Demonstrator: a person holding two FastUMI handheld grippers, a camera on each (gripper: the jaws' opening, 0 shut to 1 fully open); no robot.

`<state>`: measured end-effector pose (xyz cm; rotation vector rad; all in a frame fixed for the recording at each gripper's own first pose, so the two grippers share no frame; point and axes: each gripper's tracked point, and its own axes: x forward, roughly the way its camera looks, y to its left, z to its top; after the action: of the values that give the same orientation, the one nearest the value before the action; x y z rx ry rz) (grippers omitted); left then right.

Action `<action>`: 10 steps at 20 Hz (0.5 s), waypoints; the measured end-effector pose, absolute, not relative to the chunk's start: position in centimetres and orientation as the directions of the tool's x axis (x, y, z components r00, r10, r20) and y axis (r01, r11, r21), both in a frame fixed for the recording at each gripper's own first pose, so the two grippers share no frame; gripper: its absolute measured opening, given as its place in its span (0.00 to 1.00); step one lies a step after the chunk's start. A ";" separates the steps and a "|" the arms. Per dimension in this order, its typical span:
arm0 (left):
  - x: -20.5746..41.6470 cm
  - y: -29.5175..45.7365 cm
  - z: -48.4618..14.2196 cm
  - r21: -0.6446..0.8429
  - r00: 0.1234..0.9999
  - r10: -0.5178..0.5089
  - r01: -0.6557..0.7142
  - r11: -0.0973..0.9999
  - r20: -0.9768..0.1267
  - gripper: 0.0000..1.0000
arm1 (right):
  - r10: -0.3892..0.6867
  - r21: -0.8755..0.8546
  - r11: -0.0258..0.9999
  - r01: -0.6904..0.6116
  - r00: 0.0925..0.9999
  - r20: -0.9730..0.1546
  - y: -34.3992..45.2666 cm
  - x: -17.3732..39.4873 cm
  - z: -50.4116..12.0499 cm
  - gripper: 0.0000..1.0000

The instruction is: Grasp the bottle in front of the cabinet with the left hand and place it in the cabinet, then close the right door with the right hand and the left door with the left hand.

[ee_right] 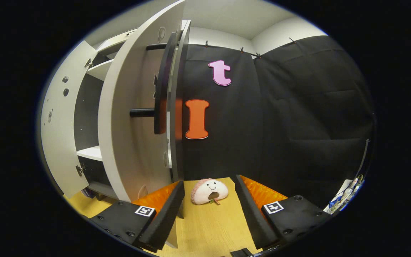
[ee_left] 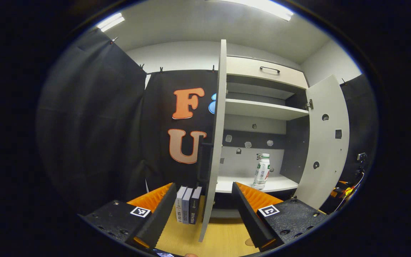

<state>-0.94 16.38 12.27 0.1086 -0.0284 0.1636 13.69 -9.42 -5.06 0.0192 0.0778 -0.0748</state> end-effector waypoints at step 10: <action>-1.8 17.4 11.9 0.081 0.982 0.185 -0.186 0.979 0.021 0.93 | 0.012 0.025 1.000 -0.010 0.998 -0.066 -4.1 13.2 -5.1 0.94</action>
<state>-1.78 17.38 11.94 0.0833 -0.0137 0.1872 13.25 -4.12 -5.07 0.0251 0.0663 0.0107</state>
